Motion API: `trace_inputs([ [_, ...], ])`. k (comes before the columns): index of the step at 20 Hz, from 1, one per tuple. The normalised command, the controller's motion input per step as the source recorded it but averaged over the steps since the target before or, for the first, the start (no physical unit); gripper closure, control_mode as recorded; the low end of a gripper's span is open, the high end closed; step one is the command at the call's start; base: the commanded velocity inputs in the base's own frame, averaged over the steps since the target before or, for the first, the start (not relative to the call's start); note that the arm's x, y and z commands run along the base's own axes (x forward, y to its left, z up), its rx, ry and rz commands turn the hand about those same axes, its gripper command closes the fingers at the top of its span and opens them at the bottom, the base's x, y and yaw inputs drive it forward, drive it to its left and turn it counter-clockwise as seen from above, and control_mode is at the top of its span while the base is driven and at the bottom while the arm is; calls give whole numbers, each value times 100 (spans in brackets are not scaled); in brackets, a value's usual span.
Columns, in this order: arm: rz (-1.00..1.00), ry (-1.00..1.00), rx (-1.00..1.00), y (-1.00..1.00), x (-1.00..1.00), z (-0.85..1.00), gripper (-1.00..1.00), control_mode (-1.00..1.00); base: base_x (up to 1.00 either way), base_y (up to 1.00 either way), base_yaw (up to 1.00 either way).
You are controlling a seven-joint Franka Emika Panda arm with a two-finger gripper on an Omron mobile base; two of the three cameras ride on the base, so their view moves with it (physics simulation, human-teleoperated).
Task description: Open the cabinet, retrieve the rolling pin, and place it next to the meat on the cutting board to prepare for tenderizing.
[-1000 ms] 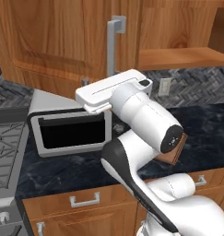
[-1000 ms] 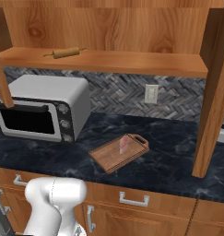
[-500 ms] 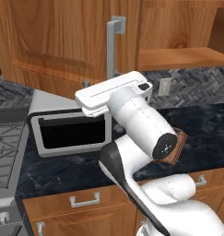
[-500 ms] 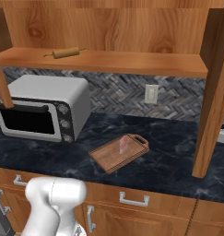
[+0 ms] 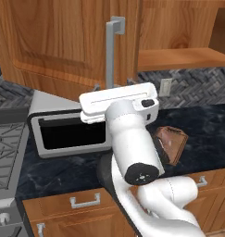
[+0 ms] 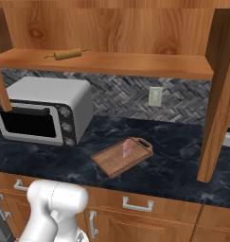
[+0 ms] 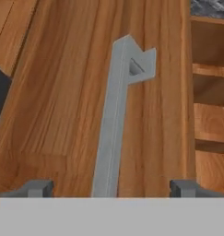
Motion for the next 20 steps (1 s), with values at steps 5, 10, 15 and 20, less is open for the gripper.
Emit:
trace_inputs([
  [5, -12, -16, 0, -54, -61, 15, -100, -100, 0, 0, 0],
  [10, 0, -29, 9, -44, -99, 22, -100, -100, 0, 0, 0],
  [15, 3, -19, 19, -57, -93, 15, -100, -100, 0, 0, 0],
  [20, 7, -1, 21, -69, -31, 2, -100, -100, 0, 0, 0],
])
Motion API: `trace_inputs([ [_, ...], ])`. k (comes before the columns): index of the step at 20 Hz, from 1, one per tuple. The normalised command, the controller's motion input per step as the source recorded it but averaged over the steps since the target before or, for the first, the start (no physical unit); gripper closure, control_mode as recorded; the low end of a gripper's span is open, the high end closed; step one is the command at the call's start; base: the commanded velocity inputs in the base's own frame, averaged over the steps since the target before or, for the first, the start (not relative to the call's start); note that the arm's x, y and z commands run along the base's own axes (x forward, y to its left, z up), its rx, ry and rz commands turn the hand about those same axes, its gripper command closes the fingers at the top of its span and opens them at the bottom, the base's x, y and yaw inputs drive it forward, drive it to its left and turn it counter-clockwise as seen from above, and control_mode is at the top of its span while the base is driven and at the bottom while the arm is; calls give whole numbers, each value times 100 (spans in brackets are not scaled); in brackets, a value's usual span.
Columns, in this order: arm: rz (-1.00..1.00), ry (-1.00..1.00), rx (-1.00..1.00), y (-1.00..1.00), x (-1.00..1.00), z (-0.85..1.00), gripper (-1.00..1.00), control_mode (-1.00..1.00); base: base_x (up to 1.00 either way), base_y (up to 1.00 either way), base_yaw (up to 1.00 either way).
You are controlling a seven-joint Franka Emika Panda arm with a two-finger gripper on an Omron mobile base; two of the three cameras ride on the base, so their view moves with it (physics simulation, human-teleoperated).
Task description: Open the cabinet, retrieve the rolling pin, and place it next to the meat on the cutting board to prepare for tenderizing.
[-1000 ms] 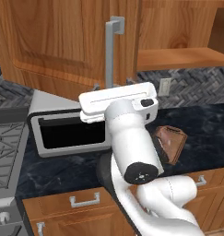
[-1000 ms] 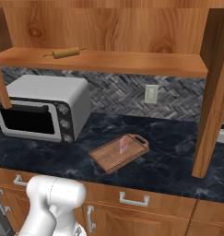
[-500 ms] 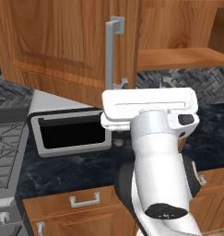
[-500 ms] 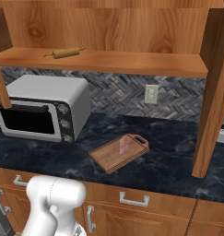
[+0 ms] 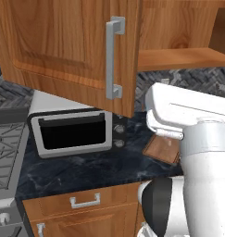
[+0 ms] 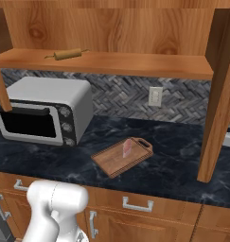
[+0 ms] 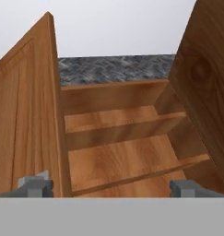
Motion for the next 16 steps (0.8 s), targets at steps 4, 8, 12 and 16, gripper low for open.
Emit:
trace_inputs([
  [4, 15, 0, 21, -71, 11, -1, -100, -100, 0, 0, 0],
  [8, 26, 0, 18, -68, 58, -11, -100, -100, 0, 0, 0],
  [12, 31, 0, 13, -60, 74, -21, -100, -100, 0, 0, 0],
  [16, 36, 0, 12, -46, 81, -27, -100, -100, 0, 0, 0],
])
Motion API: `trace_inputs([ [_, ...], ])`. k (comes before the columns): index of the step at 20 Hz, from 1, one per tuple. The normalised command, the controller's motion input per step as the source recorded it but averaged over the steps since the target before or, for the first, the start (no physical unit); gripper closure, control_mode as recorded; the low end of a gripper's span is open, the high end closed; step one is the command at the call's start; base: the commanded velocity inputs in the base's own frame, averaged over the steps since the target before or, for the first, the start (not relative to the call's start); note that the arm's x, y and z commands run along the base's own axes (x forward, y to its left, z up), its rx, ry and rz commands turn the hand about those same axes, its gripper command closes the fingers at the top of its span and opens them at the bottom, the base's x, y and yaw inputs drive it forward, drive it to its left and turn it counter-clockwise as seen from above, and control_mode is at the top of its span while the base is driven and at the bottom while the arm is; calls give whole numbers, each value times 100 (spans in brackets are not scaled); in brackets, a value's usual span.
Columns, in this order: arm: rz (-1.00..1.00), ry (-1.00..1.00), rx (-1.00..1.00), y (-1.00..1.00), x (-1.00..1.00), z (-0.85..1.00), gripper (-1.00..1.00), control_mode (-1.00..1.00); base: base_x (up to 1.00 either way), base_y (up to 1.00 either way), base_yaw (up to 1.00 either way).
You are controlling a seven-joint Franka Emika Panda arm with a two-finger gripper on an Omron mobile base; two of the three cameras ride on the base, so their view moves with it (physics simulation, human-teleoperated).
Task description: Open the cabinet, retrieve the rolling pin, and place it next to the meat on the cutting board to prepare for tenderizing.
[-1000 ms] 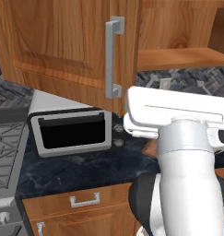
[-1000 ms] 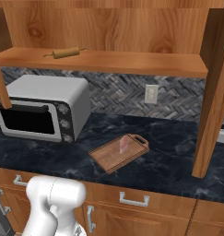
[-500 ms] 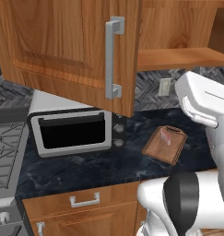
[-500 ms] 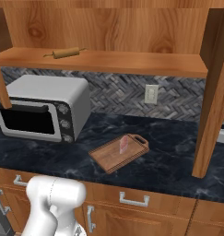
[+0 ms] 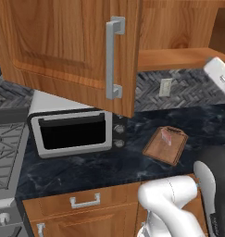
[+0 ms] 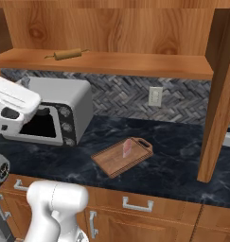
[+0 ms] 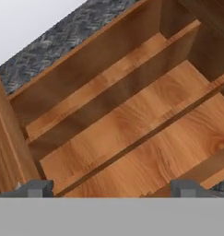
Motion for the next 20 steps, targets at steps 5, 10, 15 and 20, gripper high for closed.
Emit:
trace_inputs([
  [5, 37, 2, 12, -14, 80, -22, -100, -100, 0, 0, 0],
  [10, 38, 5, 12, 0, 75, -17, -100, -100, 0, 0, 0],
  [15, 36, 11, 7, 10, 80, -10, -100, -100, 0, 0, 0],
  [20, 35, 16, 1, 28, 75, -1, -100, -100, 0, 0, 0],
])
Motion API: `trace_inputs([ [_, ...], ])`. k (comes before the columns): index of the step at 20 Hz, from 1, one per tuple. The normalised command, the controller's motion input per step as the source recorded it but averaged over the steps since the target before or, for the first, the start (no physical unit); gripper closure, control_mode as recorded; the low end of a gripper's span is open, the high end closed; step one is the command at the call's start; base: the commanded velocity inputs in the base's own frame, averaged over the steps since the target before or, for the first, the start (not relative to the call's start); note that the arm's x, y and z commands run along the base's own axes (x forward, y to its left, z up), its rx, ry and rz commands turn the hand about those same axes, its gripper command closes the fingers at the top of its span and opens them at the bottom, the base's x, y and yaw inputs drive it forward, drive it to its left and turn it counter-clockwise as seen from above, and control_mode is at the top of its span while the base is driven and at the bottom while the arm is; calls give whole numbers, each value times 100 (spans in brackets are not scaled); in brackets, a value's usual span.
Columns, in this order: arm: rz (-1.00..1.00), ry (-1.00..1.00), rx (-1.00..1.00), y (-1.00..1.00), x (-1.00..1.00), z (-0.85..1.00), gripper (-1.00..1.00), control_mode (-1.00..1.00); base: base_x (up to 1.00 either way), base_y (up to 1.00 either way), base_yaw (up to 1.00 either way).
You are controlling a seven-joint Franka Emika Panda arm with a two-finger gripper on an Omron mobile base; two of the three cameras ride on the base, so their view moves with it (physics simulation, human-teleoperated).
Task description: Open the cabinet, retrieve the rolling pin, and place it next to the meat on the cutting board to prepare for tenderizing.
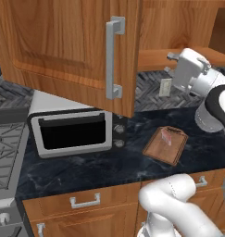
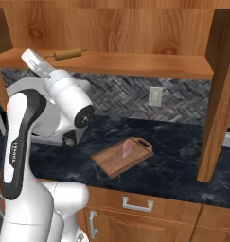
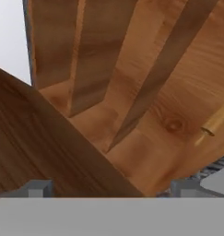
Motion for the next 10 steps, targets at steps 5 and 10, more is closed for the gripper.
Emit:
trace_inputs([
  [5, 35, 11, 0, 53, 50, -3, -100, -100, 0, 0, 0],
  [10, 34, 10, 0, 49, 47, -7, -100, -100, 0, 0, 0],
])
